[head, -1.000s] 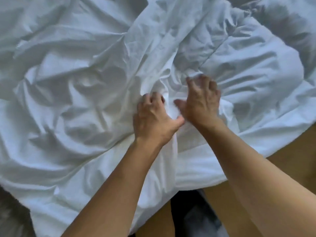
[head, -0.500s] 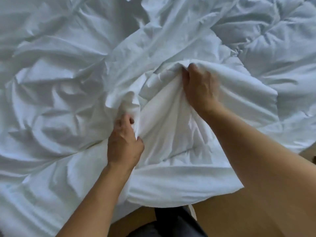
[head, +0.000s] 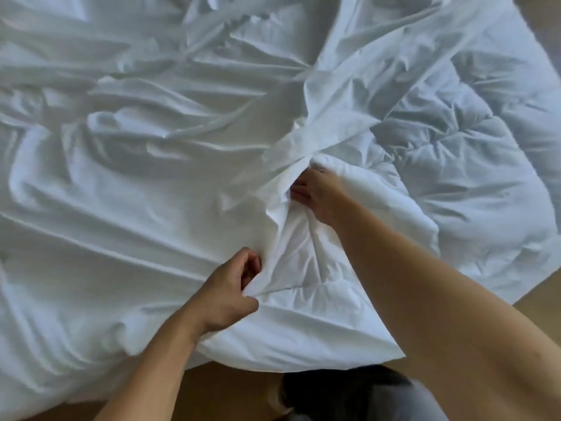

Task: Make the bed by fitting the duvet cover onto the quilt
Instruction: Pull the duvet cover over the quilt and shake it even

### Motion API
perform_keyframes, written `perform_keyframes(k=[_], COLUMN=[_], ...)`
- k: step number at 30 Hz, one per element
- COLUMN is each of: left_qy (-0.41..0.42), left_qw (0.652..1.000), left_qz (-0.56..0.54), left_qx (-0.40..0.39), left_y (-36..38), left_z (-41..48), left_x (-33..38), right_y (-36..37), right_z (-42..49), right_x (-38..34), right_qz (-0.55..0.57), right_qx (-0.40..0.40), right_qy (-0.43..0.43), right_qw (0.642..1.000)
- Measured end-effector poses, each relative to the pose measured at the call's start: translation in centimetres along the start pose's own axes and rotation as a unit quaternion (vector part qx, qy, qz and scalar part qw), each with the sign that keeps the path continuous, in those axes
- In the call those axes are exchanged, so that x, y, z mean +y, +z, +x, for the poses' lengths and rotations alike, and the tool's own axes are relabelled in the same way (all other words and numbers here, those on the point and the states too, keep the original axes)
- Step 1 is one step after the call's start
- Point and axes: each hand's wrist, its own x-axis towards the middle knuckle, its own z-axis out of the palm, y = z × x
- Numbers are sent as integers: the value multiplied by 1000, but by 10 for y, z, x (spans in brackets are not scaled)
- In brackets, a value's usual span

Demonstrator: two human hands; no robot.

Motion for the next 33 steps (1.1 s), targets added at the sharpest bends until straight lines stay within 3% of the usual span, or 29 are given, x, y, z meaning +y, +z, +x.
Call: perform_keyframes(k=[1,3,5,8,10,13,14,16,17,19,20,21,22,24,25,26,27,28,30,33], left_qy=[-14,-36,4,74,32,-68,-103,-112,-84,-2,22,17,-6,-32,-23,-11,12,47,115,88], left_qw=[997,971,946,921,921,934,928,900,883,873,879,872,826,674,615,578,567,572,614,737], left_qz=[78,203,237,268,233,47,-3,6,36,51,-16,-150,-338,-651,-722,-755,-765,-765,-740,-632], left_qx=[16,118,220,274,312,348,357,422,461,484,476,466,451,348,316,309,304,293,247,221], left_y=[11,38,71,113,119,108,104,104,105,107,107,105,100,96,97,99,100,101,102,108], left_z=[7,22,40,93,138,197,209,225,233,259,276,294,310,335,343,351,356,360,373,401], left_x=[0,8,22,60,96,142,156,180,190,212,223,235,248,264,267,268,273,282,305,354], right_y=[3,4,-6,-35,-60,-125,-153,-217,-250,-310,-335,-357,-376,-405,-413,-415,-416,-417,-418,-421], right_z=[5,19,36,59,74,105,114,135,149,170,178,184,187,196,200,203,205,207,212,224], right_x=[-10,-30,-52,-81,-98,-135,-151,-185,-200,-227,-239,-248,-255,-257,-255,-253,-252,-250,-249,-246], right_qz=[55,159,274,330,326,305,247,-31,-234,-551,-624,-656,-672,-695,-702,-706,-703,-696,-694,-705], right_qx=[-37,-99,-174,-244,-229,-61,9,156,204,251,240,218,198,168,159,150,145,142,133,117], right_qy=[22,60,102,123,115,75,54,-35,-77,-74,-35,15,61,108,112,111,113,115,119,118], right_qw=[998,981,940,903,910,947,967,987,947,792,743,723,711,691,685,683,687,694,698,689])
